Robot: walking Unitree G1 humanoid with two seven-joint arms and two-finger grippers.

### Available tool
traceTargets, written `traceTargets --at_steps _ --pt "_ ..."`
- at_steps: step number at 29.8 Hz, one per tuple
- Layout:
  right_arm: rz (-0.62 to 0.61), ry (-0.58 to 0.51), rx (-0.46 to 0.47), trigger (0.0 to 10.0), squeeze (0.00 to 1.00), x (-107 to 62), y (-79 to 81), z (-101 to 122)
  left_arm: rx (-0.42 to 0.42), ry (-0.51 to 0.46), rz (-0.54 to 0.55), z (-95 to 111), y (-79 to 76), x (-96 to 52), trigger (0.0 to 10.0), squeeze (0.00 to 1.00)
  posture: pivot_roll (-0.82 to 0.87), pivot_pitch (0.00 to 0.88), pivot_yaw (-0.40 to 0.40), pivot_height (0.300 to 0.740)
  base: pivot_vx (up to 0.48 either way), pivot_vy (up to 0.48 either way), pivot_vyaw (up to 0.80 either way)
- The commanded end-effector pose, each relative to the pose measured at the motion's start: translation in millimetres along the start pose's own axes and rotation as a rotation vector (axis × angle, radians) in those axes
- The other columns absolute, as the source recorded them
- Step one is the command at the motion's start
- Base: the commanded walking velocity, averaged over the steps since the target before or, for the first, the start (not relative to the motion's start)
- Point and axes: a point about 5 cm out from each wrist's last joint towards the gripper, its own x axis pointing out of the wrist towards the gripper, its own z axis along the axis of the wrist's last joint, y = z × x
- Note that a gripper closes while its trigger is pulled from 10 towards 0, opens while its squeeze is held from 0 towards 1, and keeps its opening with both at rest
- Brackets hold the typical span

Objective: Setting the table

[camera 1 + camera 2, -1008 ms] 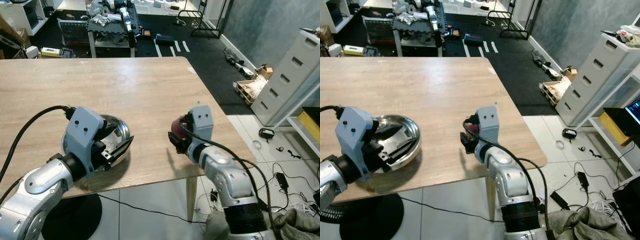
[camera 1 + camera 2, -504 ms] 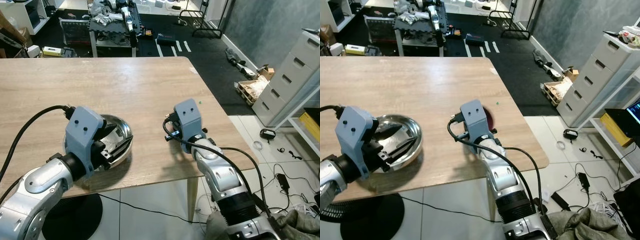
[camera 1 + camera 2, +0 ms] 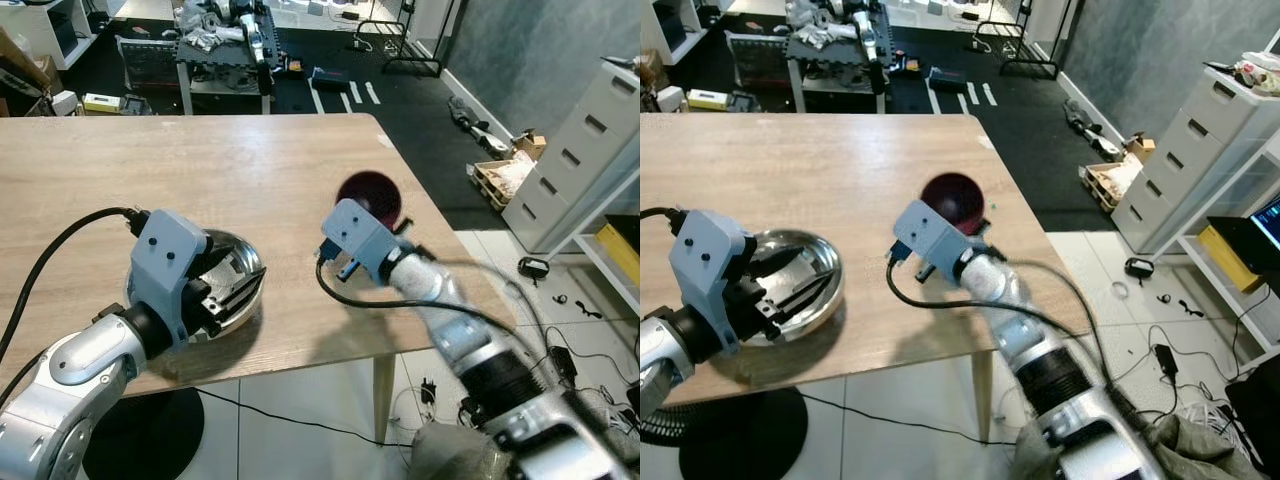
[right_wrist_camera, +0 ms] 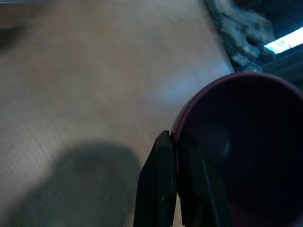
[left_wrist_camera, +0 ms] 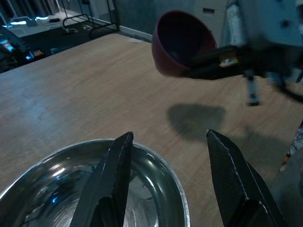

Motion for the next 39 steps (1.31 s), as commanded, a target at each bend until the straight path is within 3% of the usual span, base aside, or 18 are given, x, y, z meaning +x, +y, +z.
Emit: traceTargets --at_steps 1,3,12,15,21,26,27,29,30,31,32,34,39 --pt "0.133 -0.049 -0.054 10.0 0.00 -7.6 -2.5 8 -0.003 0.003 -0.005 -3 -2.2 0.6 10.0 0.00 0.12 0.038 -0.033 0.740 0.000 0.000 0.00" --pt "0.223 -0.063 -0.096 10.0 0.00 -19.2 -9.3 7 -0.005 0.004 -0.003 -3 -2.9 -0.1 10.0 0.00 0.12 0.041 -0.035 0.740 0.000 0.000 0.00" --pt "0.321 0.015 -0.139 10.0 0.00 -40.9 -21.6 -15 -0.007 0.011 -0.008 -4 -2.4 -1.4 10.0 0.00 0.11 0.048 -0.021 0.740 0.000 0.000 0.00" --pt "0.370 0.034 -0.141 10.0 0.00 -42.6 -19.0 -20 -0.007 0.009 -0.014 -4 -2.3 0.0 10.0 0.00 0.11 0.048 -0.019 0.740 0.000 0.000 0.00" --pt "0.543 0.053 -0.145 10.0 0.00 -45.7 4.9 -28 -0.005 0.008 -0.014 -3 -2.6 -0.4 10.0 0.00 0.12 0.053 -0.022 0.740 0.000 0.000 0.00" --pt "0.567 0.052 -0.156 10.0 0.00 -45.5 9.5 -30 -0.005 0.011 -0.012 -4 -2.5 -1.4 10.0 0.00 0.12 0.054 -0.022 0.740 0.000 0.000 0.00" --pt "0.572 0.054 -0.159 10.0 0.17 -45.5 10.0 -31 -0.005 0.010 -0.012 -3 -2.5 -1.1 10.0 0.00 0.12 0.053 -0.022 0.740 0.000 0.000 0.00" --pt "0.572 0.052 -0.157 10.0 0.23 -45.5 9.9 -31 -0.005 0.009 -0.012 -3 -2.4 -0.8 10.0 0.00 0.12 0.053 -0.022 0.740 0.000 0.000 0.00" --pt "0.570 0.035 -0.146 10.0 0.68 -45.4 9.0 -29 -0.005 0.008 -0.011 -3 -2.3 -0.4 10.0 0.00 0.12 0.053 -0.021 0.740 0.000 0.000 0.00" --pt "0.570 0.035 -0.146 10.0 0.68 -45.4 9.0 -29 -0.005 0.008 -0.011 -3 -2.3 -0.4 10.0 0.00 0.12 0.053 -0.021 0.740 0.000 0.000 0.00" --pt "0.553 0.009 -0.118 10.0 1.00 -44.2 6.8 -26 -0.004 0.008 -0.012 -3 -2.3 -0.2 10.0 0.00 0.12 0.053 -0.020 0.740 0.000 0.000 0.00" --pt "0.484 -0.071 -0.019 10.0 1.00 -39.5 -0.6 -17 -0.005 0.008 -0.014 -3 -2.5 0.2 10.0 0.00 0.12 0.054 -0.020 0.740 0.000 0.000 0.00" --pt "0.399 -0.099 0.040 10.0 1.00 -35.2 -7.0 -15 -0.006 0.008 -0.013 -3 -2.6 0.4 10.0 0.00 0.12 0.054 -0.020 0.740 0.000 0.000 0.00"
